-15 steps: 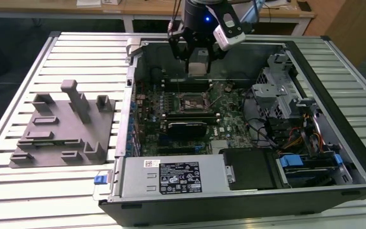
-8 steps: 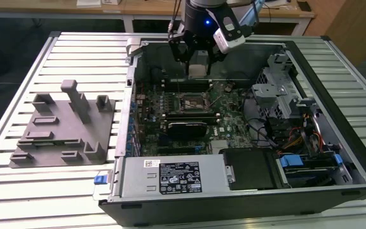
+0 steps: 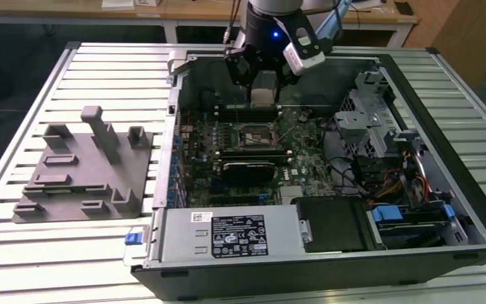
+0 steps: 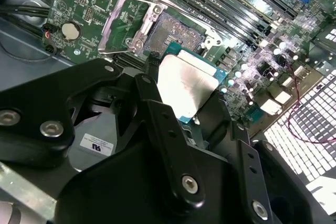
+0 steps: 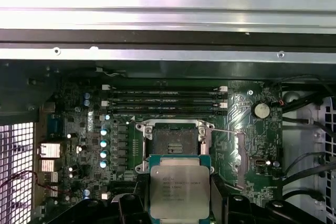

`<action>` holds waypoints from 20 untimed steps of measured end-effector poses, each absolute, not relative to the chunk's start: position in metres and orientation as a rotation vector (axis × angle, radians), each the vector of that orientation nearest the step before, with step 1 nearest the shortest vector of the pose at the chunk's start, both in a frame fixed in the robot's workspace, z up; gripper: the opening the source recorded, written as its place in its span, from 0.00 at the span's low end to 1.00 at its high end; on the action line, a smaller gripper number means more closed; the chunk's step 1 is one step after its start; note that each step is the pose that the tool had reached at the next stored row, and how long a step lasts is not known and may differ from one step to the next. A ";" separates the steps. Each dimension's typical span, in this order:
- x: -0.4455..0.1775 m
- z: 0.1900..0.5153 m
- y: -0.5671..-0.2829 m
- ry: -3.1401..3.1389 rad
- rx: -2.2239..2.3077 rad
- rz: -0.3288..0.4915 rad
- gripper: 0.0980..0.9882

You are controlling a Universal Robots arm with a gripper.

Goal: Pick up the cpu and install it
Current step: 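Pick up the cpu and move it towards the insertion slot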

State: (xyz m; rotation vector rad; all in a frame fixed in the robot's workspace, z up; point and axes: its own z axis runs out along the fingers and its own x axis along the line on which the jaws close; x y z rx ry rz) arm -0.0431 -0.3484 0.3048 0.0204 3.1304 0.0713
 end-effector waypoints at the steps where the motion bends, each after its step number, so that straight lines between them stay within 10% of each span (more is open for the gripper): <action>1: -0.043 0.304 -0.348 3.130 0.020 0.071 0.50; 20: -0.043 0.278 -0.348 3.130 0.020 0.069 0.50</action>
